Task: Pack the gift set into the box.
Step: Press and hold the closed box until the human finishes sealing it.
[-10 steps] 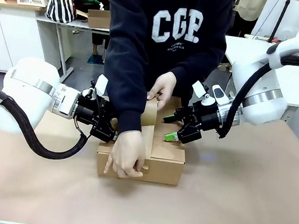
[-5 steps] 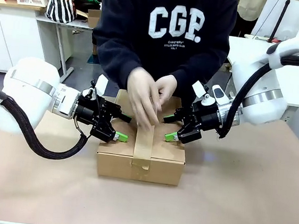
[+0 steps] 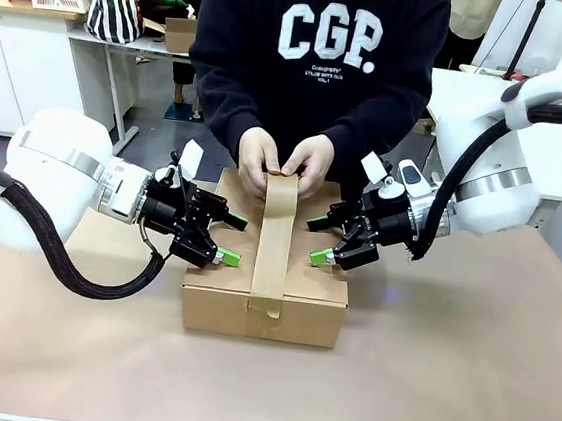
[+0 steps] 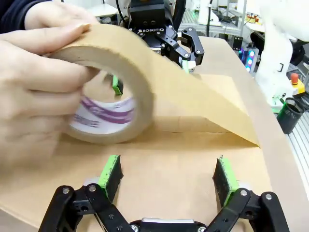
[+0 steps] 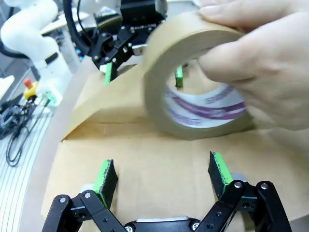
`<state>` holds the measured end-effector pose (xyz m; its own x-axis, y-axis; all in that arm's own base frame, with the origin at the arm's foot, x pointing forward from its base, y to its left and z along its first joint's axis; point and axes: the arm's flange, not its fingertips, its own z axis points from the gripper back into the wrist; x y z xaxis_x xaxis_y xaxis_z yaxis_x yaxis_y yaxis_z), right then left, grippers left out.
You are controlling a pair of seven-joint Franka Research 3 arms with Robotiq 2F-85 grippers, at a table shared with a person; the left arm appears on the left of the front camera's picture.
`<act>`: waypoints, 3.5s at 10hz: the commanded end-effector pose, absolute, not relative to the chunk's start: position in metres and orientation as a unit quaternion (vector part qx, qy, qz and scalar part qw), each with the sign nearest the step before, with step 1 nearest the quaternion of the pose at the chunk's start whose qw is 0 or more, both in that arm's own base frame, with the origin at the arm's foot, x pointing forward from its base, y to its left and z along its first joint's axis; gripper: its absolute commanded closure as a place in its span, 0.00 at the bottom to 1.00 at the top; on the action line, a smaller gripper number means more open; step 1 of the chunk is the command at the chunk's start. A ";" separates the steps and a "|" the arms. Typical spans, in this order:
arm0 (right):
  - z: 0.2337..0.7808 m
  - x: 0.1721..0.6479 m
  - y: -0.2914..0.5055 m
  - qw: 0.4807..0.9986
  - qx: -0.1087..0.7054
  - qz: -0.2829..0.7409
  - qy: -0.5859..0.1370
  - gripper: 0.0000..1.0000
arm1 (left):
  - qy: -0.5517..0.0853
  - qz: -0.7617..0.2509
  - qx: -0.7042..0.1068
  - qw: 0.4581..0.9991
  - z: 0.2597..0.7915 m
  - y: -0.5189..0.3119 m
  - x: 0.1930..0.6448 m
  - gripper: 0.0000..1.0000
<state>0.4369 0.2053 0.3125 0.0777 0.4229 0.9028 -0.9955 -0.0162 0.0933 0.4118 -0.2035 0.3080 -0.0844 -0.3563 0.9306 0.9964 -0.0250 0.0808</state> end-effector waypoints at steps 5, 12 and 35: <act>0.310 0.436 0.205 0.611 0.409 0.582 -0.348 0.00 | -0.423 -0.607 -0.379 0.556 0.306 -0.204 0.410 0.00; 0.310 0.436 0.205 0.611 0.409 0.582 -0.348 0.00 | -0.423 -0.607 -0.379 0.556 0.306 -0.204 0.410 0.00; 0.310 0.436 0.205 0.611 0.409 0.582 -0.348 0.00 | -0.423 -0.607 -0.379 0.556 0.306 -0.204 0.410 0.00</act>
<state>0.4369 0.2054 0.3127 0.0773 0.4227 0.9029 -0.9956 -0.0162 0.0928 0.4120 -0.2035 0.3082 -0.0846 -0.3556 0.9308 0.9964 -0.0248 0.0811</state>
